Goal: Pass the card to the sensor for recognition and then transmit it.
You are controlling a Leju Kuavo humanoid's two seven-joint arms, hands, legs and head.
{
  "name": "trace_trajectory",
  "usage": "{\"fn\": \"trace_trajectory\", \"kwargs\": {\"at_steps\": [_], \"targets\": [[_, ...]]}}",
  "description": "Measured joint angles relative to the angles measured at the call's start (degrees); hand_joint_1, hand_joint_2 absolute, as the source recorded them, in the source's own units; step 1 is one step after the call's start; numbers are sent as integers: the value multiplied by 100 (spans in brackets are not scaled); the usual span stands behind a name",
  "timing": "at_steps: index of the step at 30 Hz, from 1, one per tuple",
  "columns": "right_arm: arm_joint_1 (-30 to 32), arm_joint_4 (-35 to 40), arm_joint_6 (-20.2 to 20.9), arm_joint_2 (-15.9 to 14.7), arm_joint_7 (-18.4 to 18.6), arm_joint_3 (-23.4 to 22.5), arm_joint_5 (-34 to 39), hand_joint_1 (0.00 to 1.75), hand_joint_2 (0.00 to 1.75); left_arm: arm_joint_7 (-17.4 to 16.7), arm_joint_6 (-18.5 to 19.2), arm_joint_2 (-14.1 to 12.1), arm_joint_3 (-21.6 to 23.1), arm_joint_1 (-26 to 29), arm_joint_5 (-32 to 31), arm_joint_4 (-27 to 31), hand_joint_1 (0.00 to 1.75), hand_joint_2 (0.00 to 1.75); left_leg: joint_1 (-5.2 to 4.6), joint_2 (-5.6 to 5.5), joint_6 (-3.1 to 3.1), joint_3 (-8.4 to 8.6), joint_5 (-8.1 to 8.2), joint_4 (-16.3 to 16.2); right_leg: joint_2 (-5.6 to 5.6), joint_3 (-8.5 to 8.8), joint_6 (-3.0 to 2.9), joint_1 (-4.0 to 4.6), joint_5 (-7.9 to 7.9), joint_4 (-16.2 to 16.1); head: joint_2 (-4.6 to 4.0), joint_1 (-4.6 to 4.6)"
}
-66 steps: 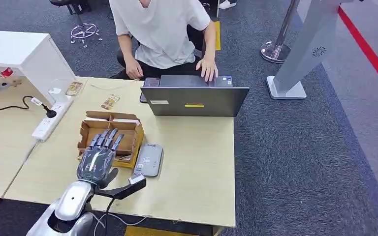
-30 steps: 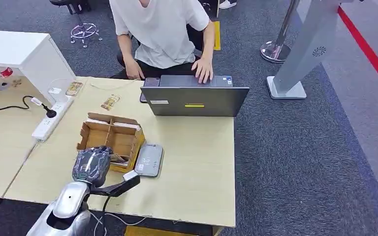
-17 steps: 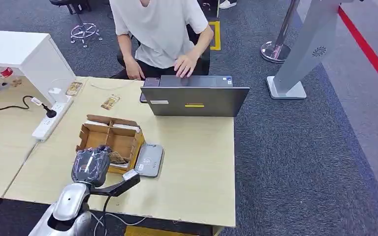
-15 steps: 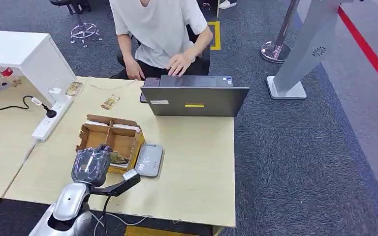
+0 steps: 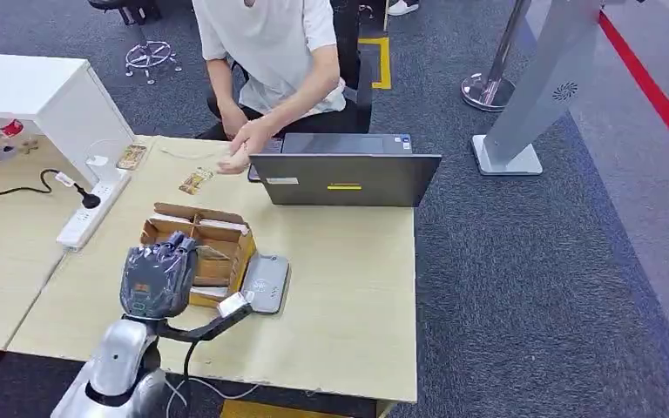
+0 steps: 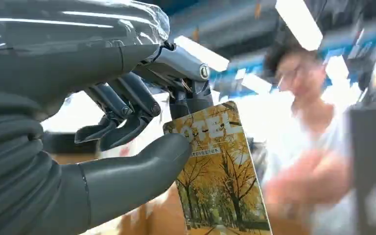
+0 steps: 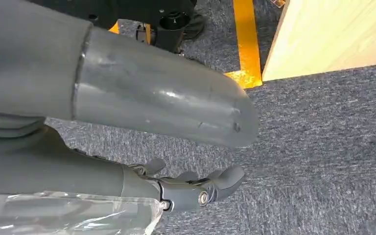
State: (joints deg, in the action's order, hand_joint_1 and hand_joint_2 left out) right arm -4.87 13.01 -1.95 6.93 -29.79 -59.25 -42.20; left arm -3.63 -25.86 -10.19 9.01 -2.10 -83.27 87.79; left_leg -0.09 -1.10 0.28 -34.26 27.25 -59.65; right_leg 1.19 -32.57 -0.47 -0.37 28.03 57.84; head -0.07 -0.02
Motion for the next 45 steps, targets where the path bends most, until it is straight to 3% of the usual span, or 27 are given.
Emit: {"fn": "trace_trajectory", "kwargs": {"at_steps": [3, 6, 9, 14, 21, 22, 31, 36, 40, 43, 45], "targets": [[-30, 0, -33, 0, 63, 2, -92, 0, 0, 79, -615, 39, 0, -125, -298, 162, 175, 175, 0, 0, 0, 2, 0, -1, 0, 0, 0, 0, 0, 0, 0, -4], [-93, 0, -63, 0, 145, 22, -197, 0, 0, 15, -813, 28, 2, -464, -331, 206, 175, 175, 0, -10, 2, 0, -7, -2, -8, 2, -2, 0, -3, 1, 0, -2], [-169, 0, -66, 2, 206, 90, -302, 0, 0, -306, -780, -127, 2, -939, -335, 149, 175, 175, 2, -8, -9, 2, -14, -1, -8, -2, -14, 2, -14, 1, 0, -4], [-292, -2, -70, 9, 284, 177, -379, 0, 0, -811, -447, -407, 201, -1929, -337, -505, 175, 175, 4, -10, -12, 3, -27, -1, -9, -2, -17, 3, -20, 7, 0, 0], [-308, -2, -70, 9, 282, 212, -344, 0, 0, -826, -218, -433, 468, -2560, -337, -1123, 175, 175, 3, -8, -10, 2, -27, -2, -3, -3, -18, 1, -22, 6, 0, -2], [-306, -5, -70, 9, 280, 212, -330, 0, 0, -861, -172, -428, 512, -2590, -337, -1151, 0, 175, 3, -7, -9, 1, -27, -2, -2, -4, -18, 1, -21, 5, 0, -4], [-268, -22, -72, 9, 267, 212, -241, 0, 0, -735, 164, -92, 773, -2592, -331, -1202, 0, 175, 0, -9, -8, -4, -26, -3, -3, -6, -16, 0, -20, 2, 0, -2], [-228, -26, -96, 9, 241, 195, -171, 0, 0, -395, 110, 55, 774, -2322, -254, -1059, 0, 175, 0, -8, -9, -5, -25, -1, -3, -4, -16, 1, -20, 3, 0, -2], [-97, -26, -116, 9, 160, 72, -5, 0, 0, 158, -383, 66, 774, -1333, 87, -269, 0, 175, -1, 7, -12, -1, -6, 3, 15, -4, -15, 0, -13, 3, 0, -2], [-4, -29, -197, 9, 147, -72, 153, 0, 0, 887, -1157, 39, 679, -174, 838, 601, 0, 175, -1, 22, -11, 4, 19, 6, 33, -2, -7, 0, 8, 3, 0, -2], [42, -29, -214, 9, 127, -179, 240, 0, 0, 1783, -1342, 37, 428, 688, 2058, 1206, 0, 175, -1, 32, -8, 10, 33, 6, 35, -1, -15, 1, 22, 2, 0, -2]]}}
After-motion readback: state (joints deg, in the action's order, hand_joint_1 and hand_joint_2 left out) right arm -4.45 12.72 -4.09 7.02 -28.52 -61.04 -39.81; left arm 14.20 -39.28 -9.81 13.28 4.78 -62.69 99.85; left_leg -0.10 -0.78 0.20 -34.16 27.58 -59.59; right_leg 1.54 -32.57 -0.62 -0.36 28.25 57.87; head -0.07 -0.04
